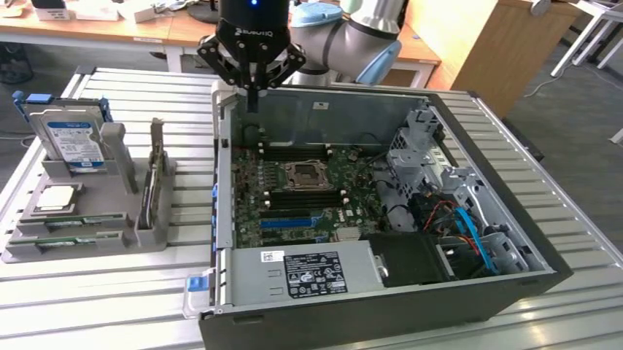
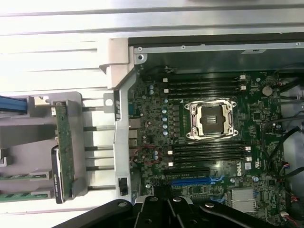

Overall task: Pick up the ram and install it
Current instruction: 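Reach for the ram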

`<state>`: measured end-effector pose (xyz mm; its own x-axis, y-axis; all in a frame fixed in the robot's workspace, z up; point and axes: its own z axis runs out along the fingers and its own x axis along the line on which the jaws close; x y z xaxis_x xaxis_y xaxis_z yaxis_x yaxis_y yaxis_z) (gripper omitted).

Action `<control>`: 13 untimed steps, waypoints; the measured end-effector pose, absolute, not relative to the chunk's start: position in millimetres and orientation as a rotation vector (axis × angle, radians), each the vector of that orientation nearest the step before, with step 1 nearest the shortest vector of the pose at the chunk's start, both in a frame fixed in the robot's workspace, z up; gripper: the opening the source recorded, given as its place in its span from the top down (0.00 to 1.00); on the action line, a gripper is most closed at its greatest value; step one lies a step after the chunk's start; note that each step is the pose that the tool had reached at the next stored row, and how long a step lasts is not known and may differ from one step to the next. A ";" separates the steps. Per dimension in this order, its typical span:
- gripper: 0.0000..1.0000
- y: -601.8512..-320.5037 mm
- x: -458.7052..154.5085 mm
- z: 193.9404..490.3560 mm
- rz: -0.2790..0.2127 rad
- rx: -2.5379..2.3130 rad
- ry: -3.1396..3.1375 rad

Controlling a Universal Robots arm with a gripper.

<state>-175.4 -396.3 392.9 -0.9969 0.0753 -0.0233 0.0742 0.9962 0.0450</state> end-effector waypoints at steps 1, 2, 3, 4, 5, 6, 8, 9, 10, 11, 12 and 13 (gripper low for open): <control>0.89 -396.2 -178.4 392.8 0.069 0.117 3.114; 0.89 -396.0 -181.3 392.7 0.069 0.117 3.114; 0.89 -395.9 -183.9 392.7 0.069 0.117 3.114; 0.89 -395.8 -186.6 392.6 0.069 0.116 3.114; 0.89 -395.6 -189.5 392.5 0.069 0.116 3.114; 0.89 -395.4 -192.5 392.4 0.069 0.117 3.114; 0.89 -395.1 -197.9 392.3 0.069 0.117 3.114; 0.89 -394.9 -200.7 392.2 0.069 0.116 3.114; 0.89 -394.7 -203.5 392.2 0.069 0.116 3.114; 0.89 -394.6 -206.4 392.1 0.069 0.116 3.114; 0.89 -394.4 -209.4 392.0 0.069 0.117 3.114; 0.89 -394.3 -212.1 391.9 0.069 0.117 3.114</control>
<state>-212.1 -394.3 391.9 -0.9969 0.0753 -0.0233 0.0742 0.9962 0.0451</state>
